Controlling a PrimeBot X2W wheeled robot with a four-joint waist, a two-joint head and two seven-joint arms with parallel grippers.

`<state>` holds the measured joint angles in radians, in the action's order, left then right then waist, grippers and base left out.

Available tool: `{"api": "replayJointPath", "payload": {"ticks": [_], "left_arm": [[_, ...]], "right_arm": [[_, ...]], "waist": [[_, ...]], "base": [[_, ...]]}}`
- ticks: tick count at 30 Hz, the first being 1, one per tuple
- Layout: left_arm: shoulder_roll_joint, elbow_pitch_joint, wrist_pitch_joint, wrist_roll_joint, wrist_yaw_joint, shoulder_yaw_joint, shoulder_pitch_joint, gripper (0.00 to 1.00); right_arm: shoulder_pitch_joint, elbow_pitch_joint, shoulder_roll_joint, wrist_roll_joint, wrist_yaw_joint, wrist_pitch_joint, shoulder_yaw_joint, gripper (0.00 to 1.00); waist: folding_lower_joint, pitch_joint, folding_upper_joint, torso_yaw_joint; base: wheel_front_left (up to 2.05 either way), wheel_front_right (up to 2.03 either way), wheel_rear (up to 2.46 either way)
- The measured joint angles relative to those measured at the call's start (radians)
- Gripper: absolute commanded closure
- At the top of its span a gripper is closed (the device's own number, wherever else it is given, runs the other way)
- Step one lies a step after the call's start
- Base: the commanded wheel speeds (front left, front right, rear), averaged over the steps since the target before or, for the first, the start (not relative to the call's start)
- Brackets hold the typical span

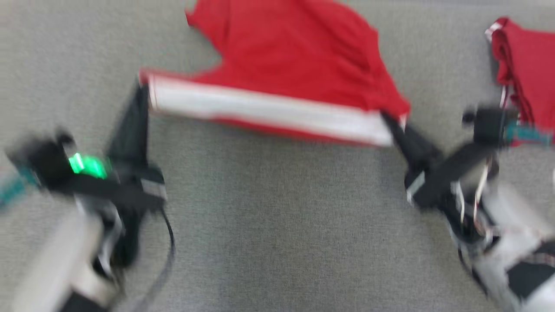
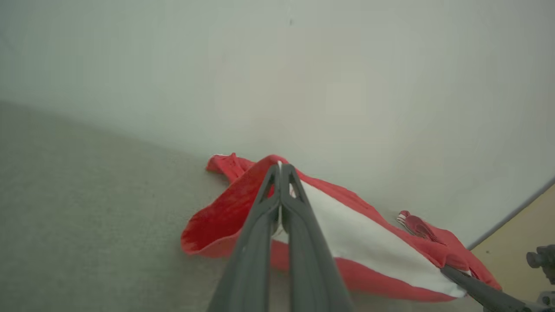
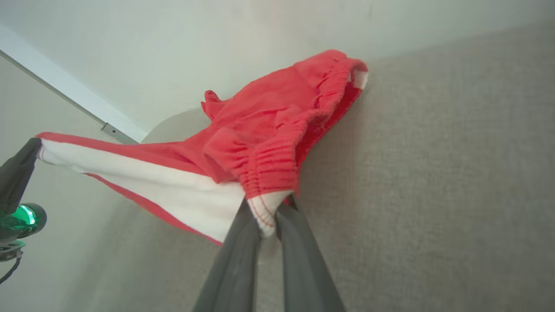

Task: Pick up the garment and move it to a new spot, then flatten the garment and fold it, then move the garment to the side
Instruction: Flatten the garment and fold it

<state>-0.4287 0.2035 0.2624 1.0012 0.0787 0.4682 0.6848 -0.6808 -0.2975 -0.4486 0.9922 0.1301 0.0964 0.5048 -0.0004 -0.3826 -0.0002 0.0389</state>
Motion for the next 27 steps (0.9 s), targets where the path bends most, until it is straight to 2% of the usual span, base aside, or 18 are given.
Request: {"api": "replayJointPath", "payload": {"ticks": [9, 12, 15, 19, 21, 27], "left_arm": [[0.09, -0.038, 0.0, -0.082, -0.007, -0.061, -0.435, 1.0], [0.128, -0.042, 0.0, -0.122, -0.008, -0.125, -0.568, 1.0], [0.163, -0.038, 0.0, -0.164, -0.003, -0.132, -0.641, 1.0], [0.18, 0.0, 0.0, -0.218, 0.001, -0.155, -0.682, 1.0], [0.203, 0.014, 0.0, -0.225, 0.01, -0.175, -0.694, 1.0], [0.226, 0.031, 0.0, -0.271, 0.027, -0.223, -0.705, 1.0]], "right_arm": [[0.4, 0.155, -0.043, 0.007, 0.0, -0.018, -0.043, 1.0], [0.533, 0.209, -0.036, -0.016, 0.0, -0.014, -0.077, 1.0], [0.613, 0.225, -0.027, -0.058, 0.0, -0.003, -0.11, 1.0], [0.702, 0.237, 0.011, -0.11, 0.0, 0.024, -0.142, 1.0], [0.731, 0.242, 0.034, -0.128, 0.0, 0.036, -0.155, 1.0], [0.769, 0.273, 0.085, -0.177, 0.0, 0.079, -0.188, 1.0]], "waist": [[0.0, 0.121, 0.0, 0.02], [-0.0001, 0.171, 0.0, 0.028], [0.0, 0.205, 0.0, 0.033], [0.0001, 0.244, 0.0, 0.039], [0.0001, 0.26, 0.0, 0.042], [0.0002, 0.281, 0.0001, 0.042]], "base": [[0.0, 0.0, 0.0], [0.0, 0.0, 0.0], [0.0, 0.0, 0.0], [0.0, 0.0, 0.0], [0.0, 0.0, 0.0], [0.0, 0.0, 0.0]]}}
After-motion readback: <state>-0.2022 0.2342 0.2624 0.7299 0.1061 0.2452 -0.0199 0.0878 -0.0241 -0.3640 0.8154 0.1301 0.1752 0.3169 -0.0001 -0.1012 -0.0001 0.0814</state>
